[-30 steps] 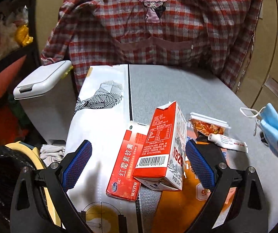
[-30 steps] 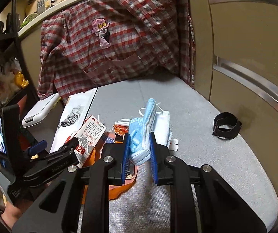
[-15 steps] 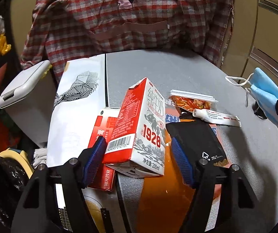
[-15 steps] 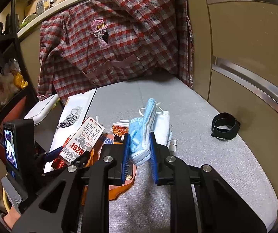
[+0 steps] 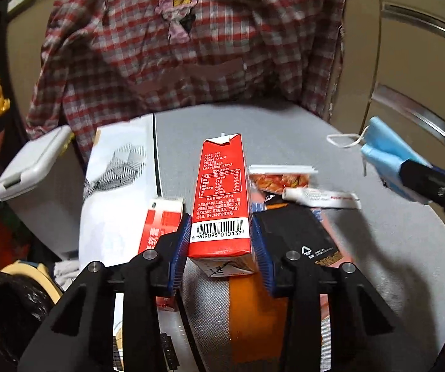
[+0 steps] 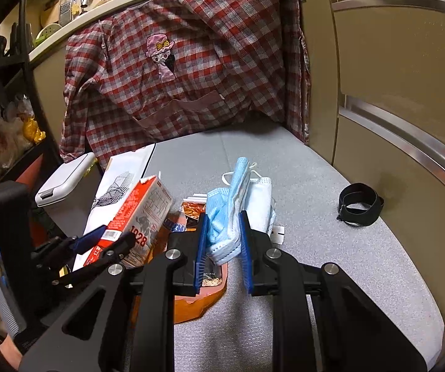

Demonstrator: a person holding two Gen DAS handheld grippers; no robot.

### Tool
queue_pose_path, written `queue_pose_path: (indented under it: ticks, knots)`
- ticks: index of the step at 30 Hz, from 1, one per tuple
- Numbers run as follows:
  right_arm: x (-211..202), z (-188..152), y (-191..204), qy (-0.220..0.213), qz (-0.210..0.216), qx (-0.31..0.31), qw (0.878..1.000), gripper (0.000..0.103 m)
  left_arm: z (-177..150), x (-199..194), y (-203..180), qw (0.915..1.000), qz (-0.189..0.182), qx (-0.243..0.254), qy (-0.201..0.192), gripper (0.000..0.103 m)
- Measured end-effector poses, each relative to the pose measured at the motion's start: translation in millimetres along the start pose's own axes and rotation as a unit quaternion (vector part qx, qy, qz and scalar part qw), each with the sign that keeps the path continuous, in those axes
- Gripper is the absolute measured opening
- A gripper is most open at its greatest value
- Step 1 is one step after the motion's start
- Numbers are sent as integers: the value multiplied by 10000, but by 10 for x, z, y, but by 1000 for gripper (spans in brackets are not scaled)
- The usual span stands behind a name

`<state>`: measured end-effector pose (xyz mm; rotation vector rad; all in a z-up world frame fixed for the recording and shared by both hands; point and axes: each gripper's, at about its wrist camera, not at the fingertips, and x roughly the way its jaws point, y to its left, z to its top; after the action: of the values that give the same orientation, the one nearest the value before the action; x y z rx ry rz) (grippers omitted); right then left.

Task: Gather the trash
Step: 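Grasp the red milk carton with the left tool while the right tool holds the mask, then carry the carton and mask over the bin and open both tools to drop them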

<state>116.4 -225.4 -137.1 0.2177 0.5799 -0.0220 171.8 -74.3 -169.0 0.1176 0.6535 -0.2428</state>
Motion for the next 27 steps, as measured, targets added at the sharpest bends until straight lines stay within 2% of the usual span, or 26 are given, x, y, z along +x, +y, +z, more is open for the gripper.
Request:
queue_pose_path:
  ticks: [15, 21, 27]
  knots:
    - [-224, 25, 141, -186, 119, -158, 9996, 20, 123, -534, 224, 9992, 126, -266, -269, 39]
    - [-331, 37, 355, -230, 284, -337, 9988, 20, 158, -865, 369, 9984, 271, -323, -377, 39]
    - [-455, 65, 740, -261, 601, -600, 9960, 20, 175, -1219, 655, 9966, 569, -443, -402, 39]
